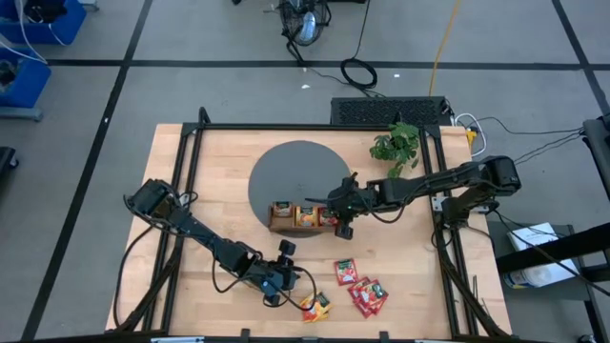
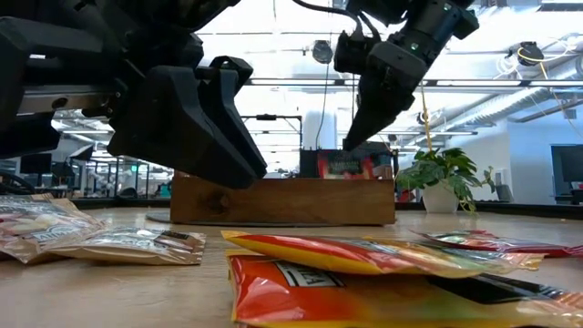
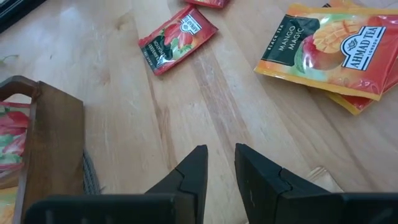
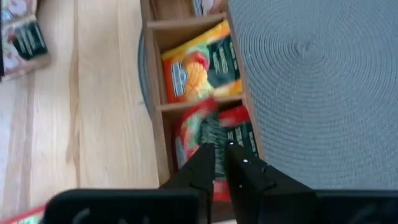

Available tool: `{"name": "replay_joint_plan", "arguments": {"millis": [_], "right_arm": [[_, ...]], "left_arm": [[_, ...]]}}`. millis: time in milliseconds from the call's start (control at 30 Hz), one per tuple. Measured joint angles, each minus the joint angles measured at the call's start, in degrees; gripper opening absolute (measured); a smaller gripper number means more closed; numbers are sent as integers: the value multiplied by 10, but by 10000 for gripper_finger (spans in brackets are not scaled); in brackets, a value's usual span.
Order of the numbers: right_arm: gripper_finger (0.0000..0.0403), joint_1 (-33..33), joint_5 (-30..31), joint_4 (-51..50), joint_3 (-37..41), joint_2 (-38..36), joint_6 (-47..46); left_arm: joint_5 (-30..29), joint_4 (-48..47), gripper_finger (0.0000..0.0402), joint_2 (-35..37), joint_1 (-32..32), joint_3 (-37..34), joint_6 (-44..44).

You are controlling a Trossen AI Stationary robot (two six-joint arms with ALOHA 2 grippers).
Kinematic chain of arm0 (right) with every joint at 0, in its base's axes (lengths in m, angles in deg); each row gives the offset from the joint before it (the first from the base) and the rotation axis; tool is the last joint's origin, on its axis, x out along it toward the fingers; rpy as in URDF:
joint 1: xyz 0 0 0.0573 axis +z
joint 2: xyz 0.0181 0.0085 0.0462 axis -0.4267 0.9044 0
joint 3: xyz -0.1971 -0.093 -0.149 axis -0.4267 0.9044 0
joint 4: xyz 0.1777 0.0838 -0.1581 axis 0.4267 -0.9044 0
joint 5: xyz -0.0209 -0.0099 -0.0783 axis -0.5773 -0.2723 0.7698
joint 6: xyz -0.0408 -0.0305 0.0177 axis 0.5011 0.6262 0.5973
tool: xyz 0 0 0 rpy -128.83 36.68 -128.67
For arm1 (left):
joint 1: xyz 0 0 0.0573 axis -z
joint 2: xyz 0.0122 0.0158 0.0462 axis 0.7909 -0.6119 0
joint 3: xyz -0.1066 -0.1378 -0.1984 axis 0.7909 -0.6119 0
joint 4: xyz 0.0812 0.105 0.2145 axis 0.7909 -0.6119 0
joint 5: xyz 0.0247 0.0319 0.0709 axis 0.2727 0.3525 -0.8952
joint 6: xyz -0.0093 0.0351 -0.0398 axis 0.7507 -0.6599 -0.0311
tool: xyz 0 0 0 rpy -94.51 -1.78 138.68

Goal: Pick & Place Tea
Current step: Put the red tea bag into the right section of the wooden organizer, then put the yellow tea bag into the middle section of the wooden organizer

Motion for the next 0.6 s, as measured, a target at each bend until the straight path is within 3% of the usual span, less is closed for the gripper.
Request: {"name": "replay_joint_plan", "arguments": {"millis": [367, 600], "right_arm": [[93, 9, 46, 11, -41, -10, 20], [94, 87, -24, 11, -66, -14, -45]], "left_arm": [[9, -15, 88, 0, 0, 0, -22], [67, -3, 88, 0, 12, 0, -30]]}}
